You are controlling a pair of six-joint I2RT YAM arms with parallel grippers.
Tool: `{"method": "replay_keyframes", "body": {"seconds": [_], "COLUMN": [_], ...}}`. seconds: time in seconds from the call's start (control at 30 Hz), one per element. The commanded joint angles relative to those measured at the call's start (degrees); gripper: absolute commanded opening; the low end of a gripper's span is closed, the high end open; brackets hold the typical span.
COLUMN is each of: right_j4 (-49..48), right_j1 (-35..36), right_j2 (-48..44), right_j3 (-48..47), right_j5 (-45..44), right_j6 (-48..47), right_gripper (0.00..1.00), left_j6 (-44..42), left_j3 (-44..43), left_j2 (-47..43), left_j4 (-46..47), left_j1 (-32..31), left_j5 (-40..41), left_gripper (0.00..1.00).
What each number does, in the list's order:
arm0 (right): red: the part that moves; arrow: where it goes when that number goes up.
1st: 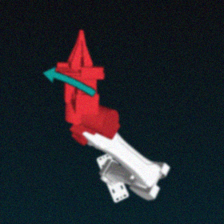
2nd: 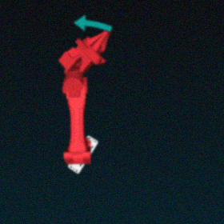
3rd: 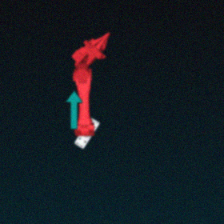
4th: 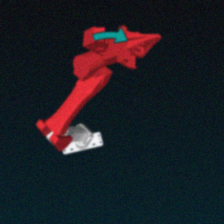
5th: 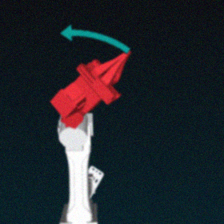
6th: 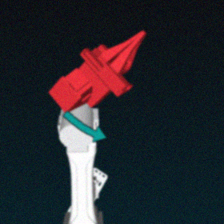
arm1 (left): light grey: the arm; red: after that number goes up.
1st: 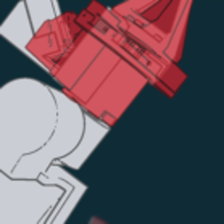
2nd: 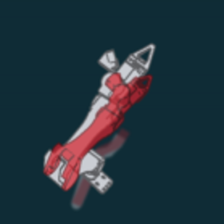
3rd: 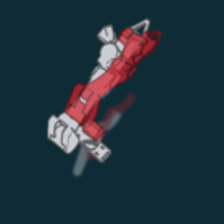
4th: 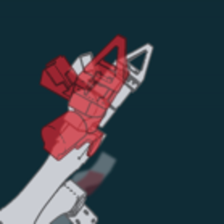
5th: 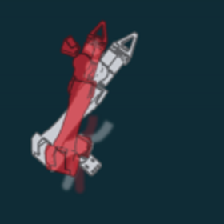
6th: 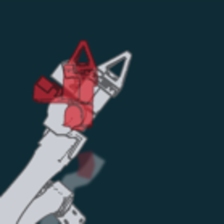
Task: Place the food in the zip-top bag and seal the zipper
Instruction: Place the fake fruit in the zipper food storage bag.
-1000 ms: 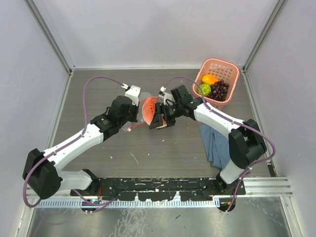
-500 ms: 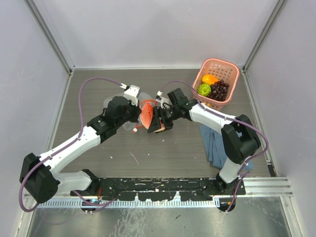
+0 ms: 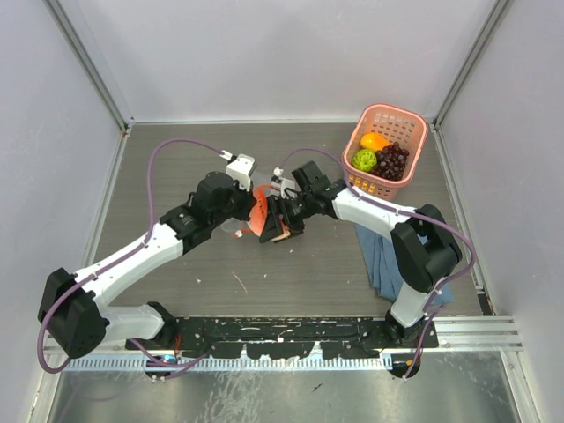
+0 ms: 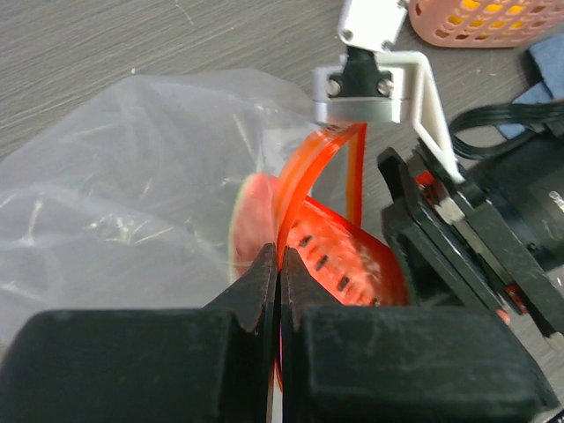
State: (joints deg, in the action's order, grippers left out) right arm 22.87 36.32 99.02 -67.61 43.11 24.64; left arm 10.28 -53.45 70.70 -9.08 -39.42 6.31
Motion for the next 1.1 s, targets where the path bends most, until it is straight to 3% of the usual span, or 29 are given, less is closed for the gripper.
{"method": "replay_keyframes", "body": {"seconds": [0.0,0.23,0.6,0.8,1.07], "right_j4": [-5.4,-10.1,-21.3,-21.3,-15.8], "right_j1": [0.2,-0.9,-4.8,-6.9,-8.2], "right_j2": [-1.3,-2.1,-8.4,-12.9,-16.9], "right_j3": [-3.0,-2.9,4.9,7.4,7.7], "right_j5": [-0.9,-2.8,-4.9,-7.8,-12.5], "right_j6": [3.6,7.8,14.9,15.5,13.6], "right_gripper": [0.13,0.15,0.2,0.22,0.27], "left_j6": [0.4,1.6,6.3,13.1,18.3], "left_j3": [-2.1,-0.9,0.6,-0.5,-0.4], "left_j2": [-1.0,-1.6,-2.6,-0.9,0.6], "left_j4": [1.2,-1.1,0.8,5.7,8.3], "left_j1": [-1.4,-4.4,-7.4,-7.7,-8.6], "left_j5": [-3.7,-6.1,-7.2,-12.4,-11.6], "left_gripper": [0.0,0.0,0.0,0.0,0.0]}}
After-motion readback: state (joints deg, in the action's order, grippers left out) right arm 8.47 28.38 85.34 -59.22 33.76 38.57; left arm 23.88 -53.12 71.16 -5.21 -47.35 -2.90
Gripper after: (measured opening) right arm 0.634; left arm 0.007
